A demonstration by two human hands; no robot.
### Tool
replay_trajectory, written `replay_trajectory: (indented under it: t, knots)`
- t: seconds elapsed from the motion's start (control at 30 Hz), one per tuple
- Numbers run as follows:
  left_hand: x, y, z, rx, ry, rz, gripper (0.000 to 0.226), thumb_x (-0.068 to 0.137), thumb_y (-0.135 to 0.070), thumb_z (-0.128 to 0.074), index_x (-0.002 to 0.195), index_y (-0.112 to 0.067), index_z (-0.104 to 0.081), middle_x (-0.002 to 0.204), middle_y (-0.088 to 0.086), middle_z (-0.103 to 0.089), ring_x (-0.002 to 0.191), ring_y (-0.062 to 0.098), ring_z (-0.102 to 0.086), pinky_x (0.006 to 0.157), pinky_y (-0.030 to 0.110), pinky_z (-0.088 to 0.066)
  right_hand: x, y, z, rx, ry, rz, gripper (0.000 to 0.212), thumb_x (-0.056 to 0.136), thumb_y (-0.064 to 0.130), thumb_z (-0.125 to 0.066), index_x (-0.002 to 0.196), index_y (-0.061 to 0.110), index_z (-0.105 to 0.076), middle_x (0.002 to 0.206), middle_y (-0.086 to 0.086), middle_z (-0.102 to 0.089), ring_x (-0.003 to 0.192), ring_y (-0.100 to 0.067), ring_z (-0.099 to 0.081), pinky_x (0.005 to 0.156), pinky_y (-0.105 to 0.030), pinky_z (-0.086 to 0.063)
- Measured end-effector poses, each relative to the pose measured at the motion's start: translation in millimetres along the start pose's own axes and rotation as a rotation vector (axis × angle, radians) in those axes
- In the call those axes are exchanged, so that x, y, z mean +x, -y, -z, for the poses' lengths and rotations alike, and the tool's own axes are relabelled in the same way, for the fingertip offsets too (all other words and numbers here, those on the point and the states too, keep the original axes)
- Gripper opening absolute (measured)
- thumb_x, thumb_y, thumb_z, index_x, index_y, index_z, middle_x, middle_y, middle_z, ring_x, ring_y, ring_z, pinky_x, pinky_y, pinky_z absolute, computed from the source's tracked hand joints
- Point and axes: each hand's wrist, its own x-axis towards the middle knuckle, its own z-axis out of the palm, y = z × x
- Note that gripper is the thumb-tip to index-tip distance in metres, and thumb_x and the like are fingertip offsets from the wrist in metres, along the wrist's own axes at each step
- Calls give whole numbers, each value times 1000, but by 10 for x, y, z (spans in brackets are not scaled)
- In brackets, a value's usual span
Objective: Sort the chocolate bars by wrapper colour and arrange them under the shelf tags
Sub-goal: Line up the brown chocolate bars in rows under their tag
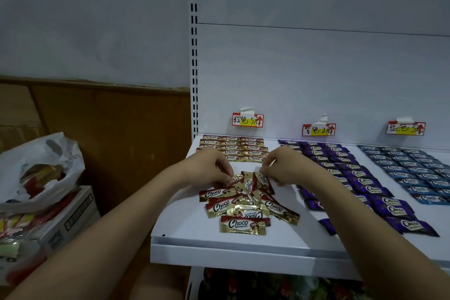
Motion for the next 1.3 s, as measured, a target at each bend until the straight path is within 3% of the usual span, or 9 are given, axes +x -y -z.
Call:
replay_trajectory:
  t: [0.2,0.27,0.37,0.5,0.6,0.77,1.03,1.17,1.3]
  knots:
    - [-9,-54,0,-147,22,74,19,88,0,-64,101,-13,-69,89,0,-68,85,8,-65,79,19,-53,-53,89,1,-82,62,-75,51,78,34,-80,119,9,-63,99,-4,-64,74,-16,-58,58,-27,-44]
    - [-7,-68,14,-126,45,89,21,90,-2,-62,105,-14,-70,91,-4,-65,87,7,-61,78,18,-50,-33,61,21,-25,71,-91,44,77,30,-82,112,7,-69,103,-6,-69,76,-16,-63,69,-33,-53]
    - [-4,-68,50,-115,36,106,18,93,-6,-59,103,-18,-70,98,-7,-60,92,8,-55,75,18,-44,-20,-4,64,75,67,-93,28,79,23,-80,100,5,-74,83,-6,-71,64,-10,-61,56,-21,-50]
    - [-10,-41,152,-243,-87,152,14,93,-5,-58,92,-12,-69,101,5,-62,88,14,-58,67,21,-49,-6,-43,102,251,-60,6,15,85,20,-75,84,5,-74,82,-12,-70,62,-10,-57,56,-18,-45]
    - [-13,-31,230,-448,-207,205,11,92,1,-55,99,1,-63,102,17,-66,84,19,-64,70,27,-56,-6,27,61,264,-57,139,18,88,22,-71,85,4,-72,76,-12,-62,68,-14,-53,63,-27,-41]
    - [-46,0,298,-706,-269,203,25,89,2,-62,110,-12,-61,104,18,-63,78,21,-72,63,25,-58,30,151,-47,178,88,258,12,91,23,-66,91,12,-69,87,-9,-68,75,-12,-57,69,-26,-45]
    - [-2,112,235,-367,-334,156,17,79,-9,-77,88,-23,-77,91,-2,-71,88,14,-65,73,26,-55,58,116,89,-6,169,250,5,89,22,-69,87,18,-72,79,14,-65,73,-2,-58,67,-20,-43]
    - [81,107,192,-263,-331,145,18,82,-13,-75,86,-30,-77,87,-14,-66,83,6,-58,61,14,-40,101,80,167,27,91,190,14,90,19,-68,100,12,-74,95,-3,-70,78,-13,-60,67,-23,-49]
    - [159,57,137,-230,-317,113,13,77,-15,-80,84,-25,-78,84,-10,-70,84,6,-60,66,16,-45,154,32,182,27,65,114,15,91,12,-66,103,7,-72,91,-6,-70,68,-11,-58,59,-19,-47]
